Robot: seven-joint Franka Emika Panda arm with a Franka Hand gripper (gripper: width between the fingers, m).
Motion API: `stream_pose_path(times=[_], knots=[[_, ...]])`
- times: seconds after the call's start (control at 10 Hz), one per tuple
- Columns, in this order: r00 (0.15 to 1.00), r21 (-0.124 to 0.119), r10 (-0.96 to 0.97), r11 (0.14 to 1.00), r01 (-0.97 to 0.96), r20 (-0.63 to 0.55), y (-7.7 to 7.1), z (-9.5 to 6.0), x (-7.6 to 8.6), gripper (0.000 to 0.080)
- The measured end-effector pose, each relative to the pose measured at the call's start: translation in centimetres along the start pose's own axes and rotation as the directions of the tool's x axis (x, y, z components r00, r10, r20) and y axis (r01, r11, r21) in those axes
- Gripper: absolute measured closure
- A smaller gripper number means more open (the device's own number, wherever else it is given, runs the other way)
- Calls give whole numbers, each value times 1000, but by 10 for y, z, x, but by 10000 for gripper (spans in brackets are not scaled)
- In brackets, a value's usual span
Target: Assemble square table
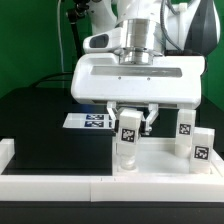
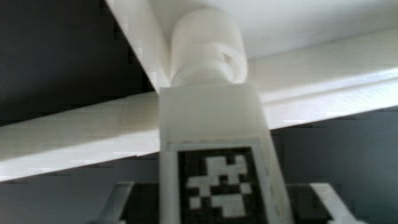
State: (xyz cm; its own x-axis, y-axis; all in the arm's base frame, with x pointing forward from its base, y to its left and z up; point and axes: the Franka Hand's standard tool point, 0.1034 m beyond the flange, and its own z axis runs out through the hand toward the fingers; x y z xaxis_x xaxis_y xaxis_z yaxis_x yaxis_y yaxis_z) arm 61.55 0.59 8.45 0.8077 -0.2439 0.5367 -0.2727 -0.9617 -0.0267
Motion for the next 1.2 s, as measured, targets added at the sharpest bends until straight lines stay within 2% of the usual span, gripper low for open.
stream_pose_path(times=[0.1,0.4,0.8,0.9,1.0,1.1,1.2], knots=[[1000,-1,-4,1000,3,-11,-2,2,2,512],[1000,-5,-18,1000,18,-3,-6,12,-6,512],[1000,-6,-19,1000,19,-1,-5,13,-8,512],[1000,-6,-19,1000,19,-1,-5,13,-8,313],[1000,-6,-19,1000,19,-1,-5,13,-8,199],[1000,-6,-19,1000,19,-1,-5,13,-8,199],[1000,-6,-19,1000,19,-1,-5,13,-8,160]])
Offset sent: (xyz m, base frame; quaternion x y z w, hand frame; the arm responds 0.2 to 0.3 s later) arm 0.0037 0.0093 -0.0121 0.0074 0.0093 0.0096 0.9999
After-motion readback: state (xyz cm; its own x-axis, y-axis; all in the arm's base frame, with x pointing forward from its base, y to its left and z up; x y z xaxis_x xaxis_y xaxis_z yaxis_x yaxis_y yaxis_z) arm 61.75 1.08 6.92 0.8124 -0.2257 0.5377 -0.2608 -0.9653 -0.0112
